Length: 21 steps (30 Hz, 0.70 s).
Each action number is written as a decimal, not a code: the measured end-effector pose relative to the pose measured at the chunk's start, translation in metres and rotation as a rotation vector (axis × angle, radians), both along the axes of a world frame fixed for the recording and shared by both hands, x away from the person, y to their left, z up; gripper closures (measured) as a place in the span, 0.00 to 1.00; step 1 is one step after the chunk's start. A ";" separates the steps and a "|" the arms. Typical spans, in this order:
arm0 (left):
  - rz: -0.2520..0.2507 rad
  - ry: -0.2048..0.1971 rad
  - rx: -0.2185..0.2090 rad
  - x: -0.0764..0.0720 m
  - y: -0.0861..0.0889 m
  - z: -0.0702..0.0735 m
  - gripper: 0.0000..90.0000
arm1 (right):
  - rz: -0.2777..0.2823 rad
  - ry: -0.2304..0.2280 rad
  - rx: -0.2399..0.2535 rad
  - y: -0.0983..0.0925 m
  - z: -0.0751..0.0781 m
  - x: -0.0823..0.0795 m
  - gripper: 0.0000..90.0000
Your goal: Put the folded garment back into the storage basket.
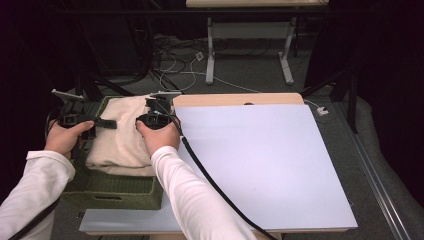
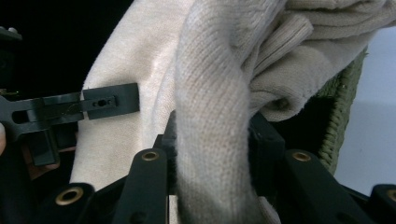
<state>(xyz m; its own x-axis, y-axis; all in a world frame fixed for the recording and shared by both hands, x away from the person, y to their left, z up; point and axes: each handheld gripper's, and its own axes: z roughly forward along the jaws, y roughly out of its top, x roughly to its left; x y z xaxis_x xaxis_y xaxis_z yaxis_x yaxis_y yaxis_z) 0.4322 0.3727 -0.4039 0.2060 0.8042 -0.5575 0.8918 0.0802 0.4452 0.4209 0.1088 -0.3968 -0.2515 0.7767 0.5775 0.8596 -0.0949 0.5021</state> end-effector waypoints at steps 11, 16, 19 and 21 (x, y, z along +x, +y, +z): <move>0.005 0.006 0.011 -0.002 0.008 -0.009 0.68 | 0.014 0.011 0.001 0.008 -0.007 0.000 0.72; 0.013 0.022 -0.009 -0.004 0.011 -0.011 0.68 | 0.014 0.008 0.004 0.010 -0.009 -0.001 0.72; 0.004 0.014 0.002 -0.005 0.013 -0.013 0.68 | 0.014 -0.001 0.008 0.012 -0.011 -0.003 0.72; 0.003 0.018 0.002 -0.005 0.013 -0.014 0.68 | 0.018 0.001 0.006 0.012 -0.013 -0.003 0.72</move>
